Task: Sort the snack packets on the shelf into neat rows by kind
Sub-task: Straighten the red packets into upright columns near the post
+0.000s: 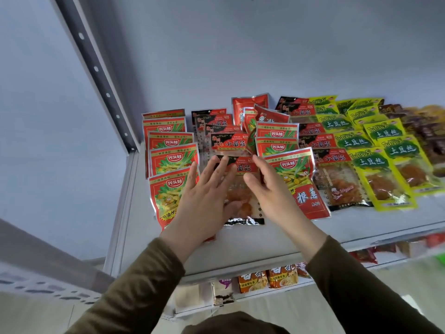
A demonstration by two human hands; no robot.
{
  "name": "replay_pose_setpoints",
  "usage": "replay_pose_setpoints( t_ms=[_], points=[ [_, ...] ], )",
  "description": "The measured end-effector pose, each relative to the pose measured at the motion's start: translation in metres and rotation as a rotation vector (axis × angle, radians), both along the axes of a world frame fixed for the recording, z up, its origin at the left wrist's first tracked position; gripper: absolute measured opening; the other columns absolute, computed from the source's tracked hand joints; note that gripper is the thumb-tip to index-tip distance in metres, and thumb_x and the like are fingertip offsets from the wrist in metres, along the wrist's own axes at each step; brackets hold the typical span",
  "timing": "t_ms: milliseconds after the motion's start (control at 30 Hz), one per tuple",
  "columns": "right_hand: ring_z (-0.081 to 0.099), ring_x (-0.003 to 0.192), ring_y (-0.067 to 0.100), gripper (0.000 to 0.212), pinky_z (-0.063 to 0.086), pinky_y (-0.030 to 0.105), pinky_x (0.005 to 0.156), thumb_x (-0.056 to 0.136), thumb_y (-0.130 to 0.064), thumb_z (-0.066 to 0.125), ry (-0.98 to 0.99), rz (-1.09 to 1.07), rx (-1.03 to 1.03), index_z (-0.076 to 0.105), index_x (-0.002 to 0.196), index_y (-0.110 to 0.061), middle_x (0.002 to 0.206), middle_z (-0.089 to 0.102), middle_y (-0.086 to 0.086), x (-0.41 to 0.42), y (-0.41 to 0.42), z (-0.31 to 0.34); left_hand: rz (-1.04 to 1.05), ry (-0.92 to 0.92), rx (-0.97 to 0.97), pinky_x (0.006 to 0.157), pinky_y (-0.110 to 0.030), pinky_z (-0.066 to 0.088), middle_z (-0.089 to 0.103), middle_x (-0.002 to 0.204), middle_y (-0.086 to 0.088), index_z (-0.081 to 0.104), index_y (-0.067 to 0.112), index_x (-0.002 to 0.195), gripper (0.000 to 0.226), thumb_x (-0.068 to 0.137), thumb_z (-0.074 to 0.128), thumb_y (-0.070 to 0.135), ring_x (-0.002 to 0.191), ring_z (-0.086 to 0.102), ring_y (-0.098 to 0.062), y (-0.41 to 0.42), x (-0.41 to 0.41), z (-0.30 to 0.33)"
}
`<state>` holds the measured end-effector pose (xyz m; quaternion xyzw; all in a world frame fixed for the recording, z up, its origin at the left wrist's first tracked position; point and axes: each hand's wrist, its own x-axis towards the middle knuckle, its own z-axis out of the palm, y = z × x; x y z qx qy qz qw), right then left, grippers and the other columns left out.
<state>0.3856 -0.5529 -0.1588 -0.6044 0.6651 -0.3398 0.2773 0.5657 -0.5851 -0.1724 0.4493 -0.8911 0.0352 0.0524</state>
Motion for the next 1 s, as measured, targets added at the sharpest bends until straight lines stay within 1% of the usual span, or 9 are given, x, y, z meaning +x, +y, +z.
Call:
replay_pose_setpoints(
  t_ms=[100,200,300,400,567,633,733,900,1000],
  points=[
    [0.028,0.148,0.010,0.065,0.028,0.031,0.117,0.102,-0.049,0.049,-0.054,-0.047,0.001,0.025,0.159,-0.029,0.163,0.028,-0.011,0.004,-0.015,0.003,0.016,-0.059,0.046,0.123,-0.062,-0.005,0.002,0.173,-0.001,0.002,0.035,0.163,0.078,0.095,0.007,0.072,0.159,-0.004,-0.024,-0.007,-0.009,0.001],
    [0.031,0.147,0.010,0.066,0.026,0.022,0.107,0.101,-0.049,0.050,0.024,-0.040,-0.019,0.024,0.159,-0.029,0.163,0.028,-0.011,0.009,-0.020,-0.002,0.070,-0.067,0.058,0.123,-0.064,-0.005,0.009,0.172,-0.003,0.009,0.034,0.163,0.078,0.095,0.007,0.071,0.159,0.002,-0.026,-0.005,-0.009,-0.002],
    [0.030,0.147,0.012,0.066,0.024,0.024,0.104,0.101,-0.049,0.050,-0.030,-0.043,0.034,0.022,0.159,-0.031,0.164,0.026,-0.011,0.012,-0.025,-0.006,0.082,-0.041,0.076,0.123,-0.063,-0.004,0.010,0.172,-0.004,0.010,0.033,0.163,0.081,0.092,0.003,0.071,0.159,0.002,-0.026,-0.001,-0.008,-0.003],
    [0.029,0.148,0.011,0.062,0.024,0.024,0.107,0.102,-0.045,0.052,-0.143,-0.053,0.031,0.027,0.157,-0.031,0.163,0.029,-0.010,0.015,-0.031,-0.004,0.067,-0.025,0.074,0.124,-0.062,-0.006,0.009,0.172,-0.004,0.011,0.032,0.163,0.081,0.093,0.003,0.070,0.159,0.001,-0.026,-0.001,-0.008,-0.004],
    [0.031,0.147,0.011,0.060,0.027,0.026,0.111,0.102,-0.042,0.053,-0.201,-0.077,0.009,0.029,0.156,-0.031,0.161,0.031,-0.010,0.016,-0.035,-0.005,0.063,-0.018,0.046,0.124,-0.060,-0.006,0.007,0.173,-0.005,0.007,0.032,0.164,0.080,0.094,0.001,0.070,0.159,-0.001,-0.026,0.001,-0.006,-0.007],
    [0.030,0.147,0.012,0.061,0.028,0.031,0.114,0.102,-0.043,0.053,-0.206,-0.076,0.033,0.027,0.156,-0.032,0.162,0.029,-0.010,0.015,-0.033,-0.008,0.072,-0.017,0.047,0.124,-0.058,-0.008,0.003,0.172,-0.006,0.004,0.031,0.164,0.081,0.094,-0.002,0.070,0.159,-0.006,-0.026,0.002,-0.008,-0.008],
    [0.028,0.148,0.013,0.063,0.026,0.027,0.109,0.101,-0.045,0.053,-0.221,-0.053,0.051,0.025,0.157,-0.035,0.164,0.025,-0.010,0.018,-0.027,-0.012,0.081,-0.020,0.057,0.125,-0.056,-0.010,-0.004,0.172,-0.006,-0.001,0.029,0.164,0.082,0.094,-0.005,0.070,0.157,-0.014,-0.026,0.003,-0.009,-0.010],
    [0.016,0.152,0.011,0.061,0.019,0.027,0.116,0.104,-0.039,0.050,-0.114,-0.007,0.029,0.024,0.158,-0.033,0.168,0.013,-0.009,0.018,-0.020,-0.009,0.120,-0.028,0.066,0.125,-0.055,-0.011,-0.010,0.171,-0.006,-0.009,0.029,0.163,0.085,0.089,-0.013,0.071,0.156,-0.018,-0.026,0.006,-0.011,-0.011],
    [0.014,0.153,0.011,0.052,0.019,0.031,0.122,0.106,-0.031,0.049,0.025,0.029,-0.036,0.032,0.155,-0.028,0.167,0.016,-0.008,0.015,-0.012,-0.006,0.136,-0.028,0.043,0.125,-0.054,-0.013,-0.008,0.171,-0.006,-0.007,0.027,0.164,0.087,0.089,-0.013,0.072,0.157,-0.016,-0.026,0.008,-0.010,-0.008]
  ],
)
